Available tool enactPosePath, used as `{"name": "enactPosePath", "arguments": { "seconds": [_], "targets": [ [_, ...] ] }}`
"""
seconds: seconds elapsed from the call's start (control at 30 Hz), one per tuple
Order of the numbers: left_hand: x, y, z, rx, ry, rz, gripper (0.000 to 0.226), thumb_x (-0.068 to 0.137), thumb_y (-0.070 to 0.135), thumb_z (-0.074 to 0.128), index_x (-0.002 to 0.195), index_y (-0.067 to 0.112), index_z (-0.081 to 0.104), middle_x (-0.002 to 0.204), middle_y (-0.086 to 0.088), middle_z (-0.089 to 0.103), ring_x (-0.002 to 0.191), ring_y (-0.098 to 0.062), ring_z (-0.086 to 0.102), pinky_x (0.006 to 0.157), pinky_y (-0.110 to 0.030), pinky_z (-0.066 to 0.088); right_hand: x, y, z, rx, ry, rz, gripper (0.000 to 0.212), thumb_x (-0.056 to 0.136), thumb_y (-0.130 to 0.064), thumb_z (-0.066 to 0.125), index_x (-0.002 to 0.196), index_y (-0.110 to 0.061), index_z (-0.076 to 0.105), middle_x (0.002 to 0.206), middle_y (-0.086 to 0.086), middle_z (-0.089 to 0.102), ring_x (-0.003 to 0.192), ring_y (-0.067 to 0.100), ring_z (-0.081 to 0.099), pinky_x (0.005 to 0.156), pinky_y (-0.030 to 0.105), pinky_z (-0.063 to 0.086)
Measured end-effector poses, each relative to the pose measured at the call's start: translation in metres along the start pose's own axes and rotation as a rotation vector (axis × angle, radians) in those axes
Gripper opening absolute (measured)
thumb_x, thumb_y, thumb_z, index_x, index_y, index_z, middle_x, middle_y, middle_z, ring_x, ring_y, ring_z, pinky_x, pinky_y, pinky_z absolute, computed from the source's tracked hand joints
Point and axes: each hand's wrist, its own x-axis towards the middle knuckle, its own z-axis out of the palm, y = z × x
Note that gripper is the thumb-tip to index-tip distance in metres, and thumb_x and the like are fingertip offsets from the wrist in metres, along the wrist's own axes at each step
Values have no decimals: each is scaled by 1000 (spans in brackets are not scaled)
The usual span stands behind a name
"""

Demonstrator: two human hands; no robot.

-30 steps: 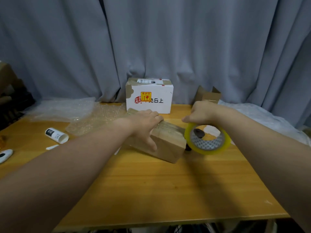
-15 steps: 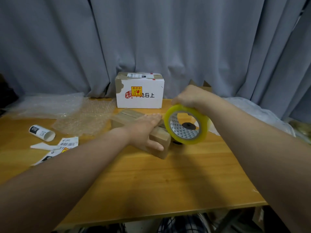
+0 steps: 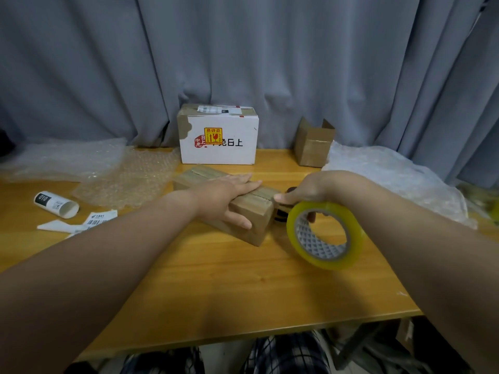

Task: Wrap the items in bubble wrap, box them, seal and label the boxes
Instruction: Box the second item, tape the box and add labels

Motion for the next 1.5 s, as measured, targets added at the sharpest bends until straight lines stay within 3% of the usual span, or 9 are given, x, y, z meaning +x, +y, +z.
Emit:
{"name": "enactPosePath", "arguments": {
  "seconds": [0.43, 0.53, 0.67, 0.87, 0.97, 1.07, 1.23, 1.4, 1.5],
  "targets": [
    [-5, 52, 8, 107, 8, -179, 76, 81, 78, 29, 145, 51, -2, 159, -9, -4, 146, -27, -7, 114, -58, -4, 0, -1, 18, -7, 30, -21, 78, 88, -71, 37, 127, -5, 54, 100, 10, 66, 81, 23, 57, 89, 34, 45],
    [-14, 66, 14, 141, 88, -138, 64, 93, 59, 33, 147, 44, 3, 160, 0, 0, 146, -25, -1, 116, -55, 1, -6, 2, 19, -52, 56, -68, 73, 88, -69, 39, 123, -8, 56, 123, 12, 60, 99, 26, 56, 91, 34, 44],
    [-23, 63, 16, 122, 161, -31, 57, 98, 43, 36, 149, 40, 10, 159, 7, 7, 146, -19, 7, 118, -47, 8, -8, 7, 20, 37, 33, -100, 61, 82, -68, 53, 106, -13, 59, 100, 6, 61, 77, 20, 58, 88, 35, 50],
    [-36, 22, 9, 149, 184, -71, 53, 99, 44, 36, 148, 42, 15, 158, 8, 13, 144, -17, 17, 115, -39, 21, -7, -18, 35, 411, 94, -201, 59, 88, -52, 58, 133, -15, 53, 126, 5, 58, 106, 22, 57, 85, 32, 48],
    [-43, -9, 5, 16, 203, -135, 51, 98, 31, 45, 146, 35, 27, 156, -6, 22, 141, -27, 24, 115, -40, 23, -13, -47, 42, 822, 69, -238, 30, 94, -34, 57, 112, -11, 55, 91, 2, 59, 74, 15, 56, 60, 24, 46],
    [-55, -26, 3, -166, 300, -320, 45, 95, 16, 51, 140, 17, 44, 144, -17, 36, 132, -28, 36, 110, -32, 28, -6, -85, 54, 1099, 53, -230, 35, 93, -26, 59, 121, -4, 54, 101, 8, 62, 82, 22, 60, 72, 31, 52],
    [-84, -7, -19, -1026, 287, -730, 49, 93, 54, 42, 91, 10, 62, 83, -8, 63, 69, -19, 59, 50, -21, 52, -3, -121, 65, 1379, -106, -191, 10, 96, -19, 54, 97, -9, 52, 93, 14, 61, 72, 24, 57, 59, 28, 47],
    [-94, 0, -21, -1187, 58, -570, 57, 71, 62, 57, 106, 18, 64, 96, -10, 73, 83, -18, 68, 72, -29, 44, -5, -129, 71, 1503, -213, -202, 29, 102, -24, 42, 113, -2, 56, 102, 20, 64, 65, 28, 62, 28, 16, 37],
    [-87, -5, -17, -1287, 151, -536, 31, 87, 36, 60, 103, 9, 63, 79, -2, 73, 69, -8, 69, 61, -17, 47, 2, -115, 67, 1355, -259, -263, 24, 99, -32, 43, 96, -15, 60, 72, 6, 59, 53, 17, 55, 44, 19, 47]
  ]
}}
